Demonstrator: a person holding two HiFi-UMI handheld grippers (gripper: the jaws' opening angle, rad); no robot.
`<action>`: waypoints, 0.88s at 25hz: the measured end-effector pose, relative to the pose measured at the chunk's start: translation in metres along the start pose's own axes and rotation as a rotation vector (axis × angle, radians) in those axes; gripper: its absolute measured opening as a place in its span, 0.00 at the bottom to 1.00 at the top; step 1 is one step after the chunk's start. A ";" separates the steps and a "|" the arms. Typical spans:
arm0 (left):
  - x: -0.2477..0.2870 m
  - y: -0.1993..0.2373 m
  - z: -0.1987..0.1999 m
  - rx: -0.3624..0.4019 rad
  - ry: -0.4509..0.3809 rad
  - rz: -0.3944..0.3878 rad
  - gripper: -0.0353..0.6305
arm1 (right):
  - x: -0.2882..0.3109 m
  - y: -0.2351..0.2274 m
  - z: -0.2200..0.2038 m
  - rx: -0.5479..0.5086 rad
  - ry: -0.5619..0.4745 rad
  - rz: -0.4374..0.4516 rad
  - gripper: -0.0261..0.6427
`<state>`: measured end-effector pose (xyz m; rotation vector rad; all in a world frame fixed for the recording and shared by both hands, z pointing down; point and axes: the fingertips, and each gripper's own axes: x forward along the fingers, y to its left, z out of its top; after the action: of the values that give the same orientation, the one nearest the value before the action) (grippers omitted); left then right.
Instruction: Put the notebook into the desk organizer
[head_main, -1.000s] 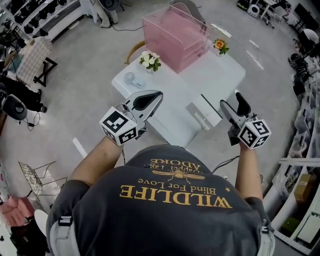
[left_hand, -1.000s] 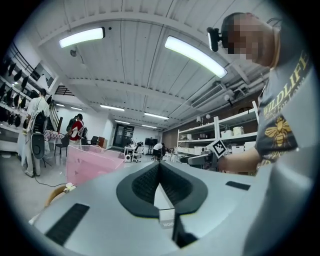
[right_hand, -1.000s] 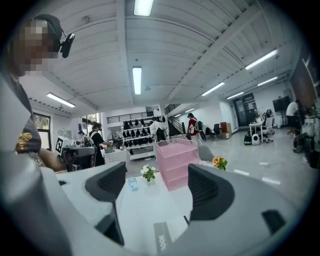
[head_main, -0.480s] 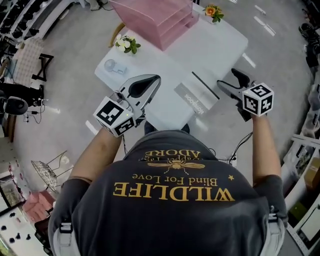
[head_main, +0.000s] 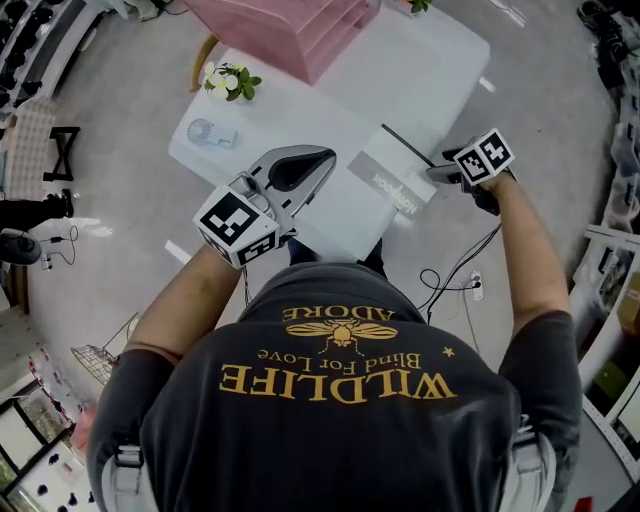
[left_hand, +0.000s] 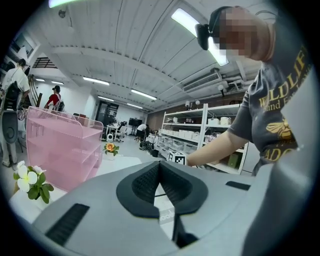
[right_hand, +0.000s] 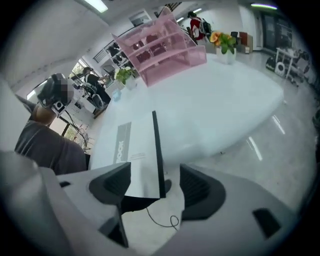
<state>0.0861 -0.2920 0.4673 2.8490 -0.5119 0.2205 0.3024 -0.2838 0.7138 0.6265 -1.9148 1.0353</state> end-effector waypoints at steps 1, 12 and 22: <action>0.002 -0.001 -0.003 -0.001 0.007 -0.007 0.06 | 0.006 -0.003 -0.003 0.007 0.027 0.003 0.49; -0.002 -0.001 -0.020 -0.023 0.027 0.012 0.06 | 0.034 -0.005 -0.008 0.055 0.116 0.055 0.38; 0.002 0.008 -0.020 -0.033 0.011 0.024 0.05 | 0.036 -0.004 -0.011 0.120 0.143 0.042 0.29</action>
<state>0.0833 -0.2945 0.4885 2.8098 -0.5422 0.2303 0.2916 -0.2778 0.7497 0.5653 -1.7580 1.1961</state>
